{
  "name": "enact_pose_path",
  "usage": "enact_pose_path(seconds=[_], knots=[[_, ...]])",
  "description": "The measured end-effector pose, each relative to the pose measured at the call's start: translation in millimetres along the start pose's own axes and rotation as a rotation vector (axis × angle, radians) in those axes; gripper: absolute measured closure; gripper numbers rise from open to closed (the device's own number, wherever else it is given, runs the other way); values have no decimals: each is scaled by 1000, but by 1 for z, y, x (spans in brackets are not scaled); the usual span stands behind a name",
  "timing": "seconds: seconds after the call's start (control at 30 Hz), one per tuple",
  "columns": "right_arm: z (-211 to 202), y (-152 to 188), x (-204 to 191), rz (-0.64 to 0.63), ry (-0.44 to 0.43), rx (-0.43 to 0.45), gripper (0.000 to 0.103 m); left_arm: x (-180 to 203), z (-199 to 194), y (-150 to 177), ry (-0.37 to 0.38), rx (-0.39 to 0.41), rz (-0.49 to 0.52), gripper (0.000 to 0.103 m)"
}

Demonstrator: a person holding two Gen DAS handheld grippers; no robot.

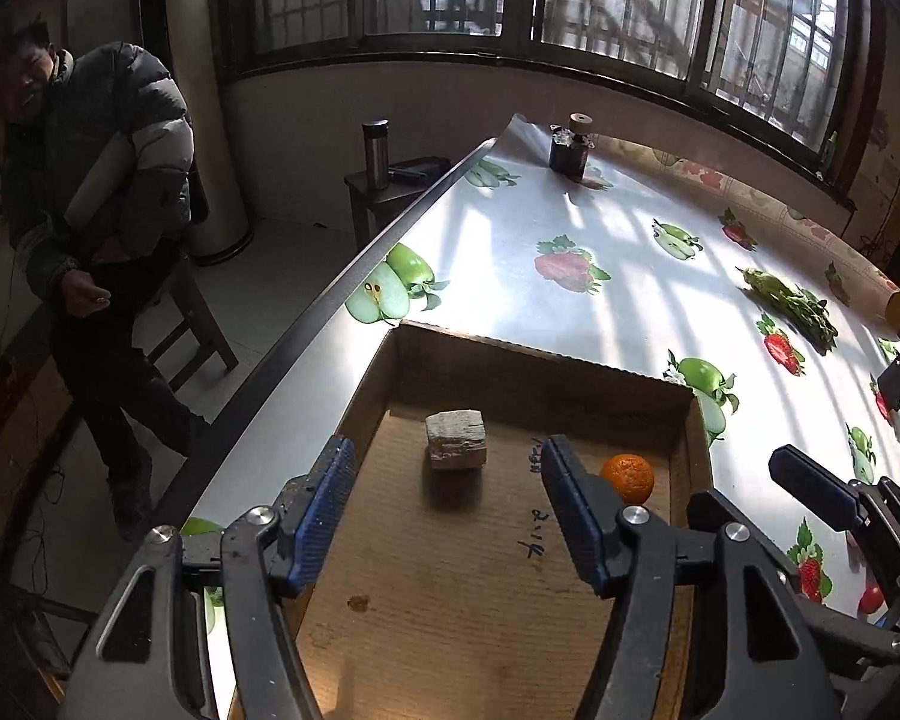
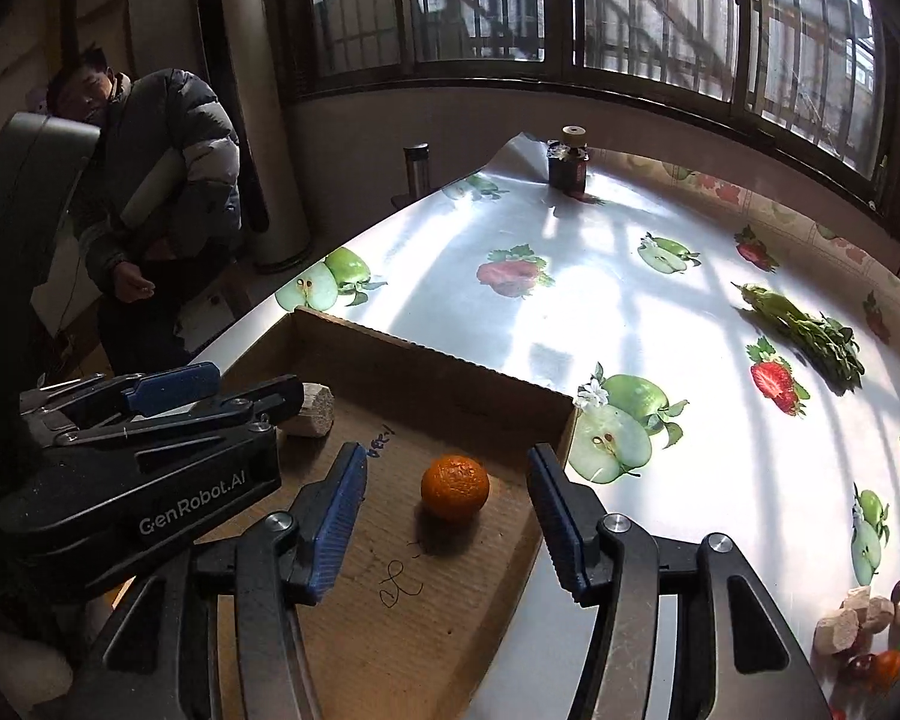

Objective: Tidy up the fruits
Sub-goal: 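Carry the cake block and orange into the cardboard box with both grippers, release, then move both open grippers back toward the remaining fruits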

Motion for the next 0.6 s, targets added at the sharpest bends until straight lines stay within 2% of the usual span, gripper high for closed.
enact_pose_path(seconds=[0.07,0.17,0.27,0.33,0.43,0.5,0.57,0.6], knots=[[-20,3,8,24,3,16,42,6,-27,3,1,40,4,20],[-52,14,24,76,7,39,38,19,-62,15,40,85,8,19],[-76,26,45,103,47,47,37,37,-83,25,75,100,23,19],[-93,17,64,103,84,64,37,54,-93,22,95,104,58,19],[-145,-17,106,129,172,194,38,69,-123,13,155,157,45,19],[-188,-30,131,141,203,266,35,79,-136,12,211,174,29,15],[-222,-29,154,128,257,306,21,92,-138,19,249,158,26,12],[-236,-23,167,121,296,317,19,102,-134,26,261,137,37,12]])
Point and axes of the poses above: each gripper's, at about its wrist camera, not at the fingertips, and z roughly the way its jaws point, x to its right, y to its underside, the point moved 5 cm from there along z, roughly the way its jaws point, and after that the axes turned 12 degrees about x, right-handed, at the moved point
